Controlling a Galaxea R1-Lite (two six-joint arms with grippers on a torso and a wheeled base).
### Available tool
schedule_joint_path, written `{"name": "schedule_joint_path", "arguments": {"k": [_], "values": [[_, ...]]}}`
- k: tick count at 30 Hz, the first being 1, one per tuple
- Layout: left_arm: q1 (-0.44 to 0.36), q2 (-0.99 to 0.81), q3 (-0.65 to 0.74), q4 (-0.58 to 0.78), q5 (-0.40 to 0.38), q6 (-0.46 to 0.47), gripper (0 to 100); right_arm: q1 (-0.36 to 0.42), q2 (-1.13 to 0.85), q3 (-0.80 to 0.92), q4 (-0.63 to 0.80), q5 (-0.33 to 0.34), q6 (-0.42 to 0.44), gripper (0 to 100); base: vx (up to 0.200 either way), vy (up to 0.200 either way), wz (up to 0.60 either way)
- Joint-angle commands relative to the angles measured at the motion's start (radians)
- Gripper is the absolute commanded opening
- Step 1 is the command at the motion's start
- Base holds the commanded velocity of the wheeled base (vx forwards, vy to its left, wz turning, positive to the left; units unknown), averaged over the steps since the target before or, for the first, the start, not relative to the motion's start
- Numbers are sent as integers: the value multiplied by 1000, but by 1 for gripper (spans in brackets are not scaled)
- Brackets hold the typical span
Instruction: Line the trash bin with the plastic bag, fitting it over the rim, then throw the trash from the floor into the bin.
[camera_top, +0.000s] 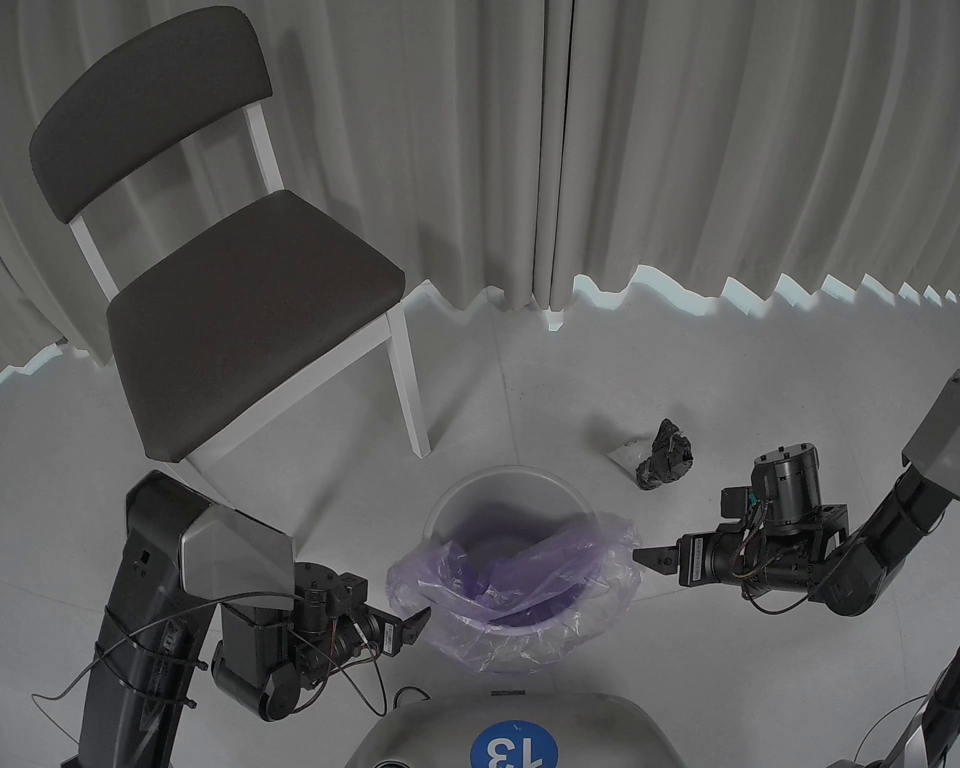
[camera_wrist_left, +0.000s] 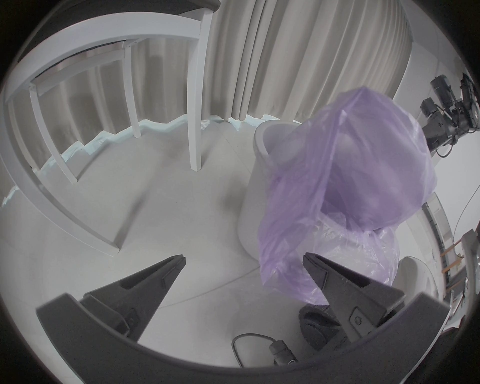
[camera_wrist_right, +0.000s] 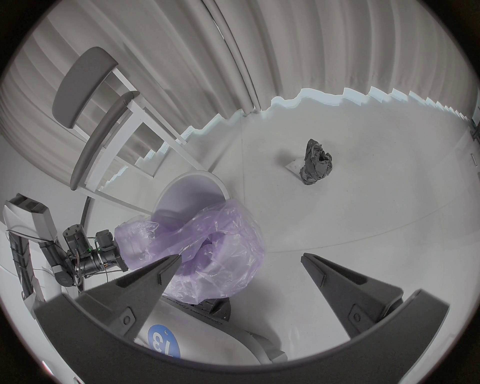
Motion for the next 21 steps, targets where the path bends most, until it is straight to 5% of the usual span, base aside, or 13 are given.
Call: {"name": "schedule_joint_path", "arguments": {"k": [1,21], "values": [[-16,11,-12,-18,12,-1,100,7,4,0,0,1,1,100,0,0,0],[-13,-40,-8,-18,41,-1,100,1,-10,0,1,2,3,100,0,0,0]]}}
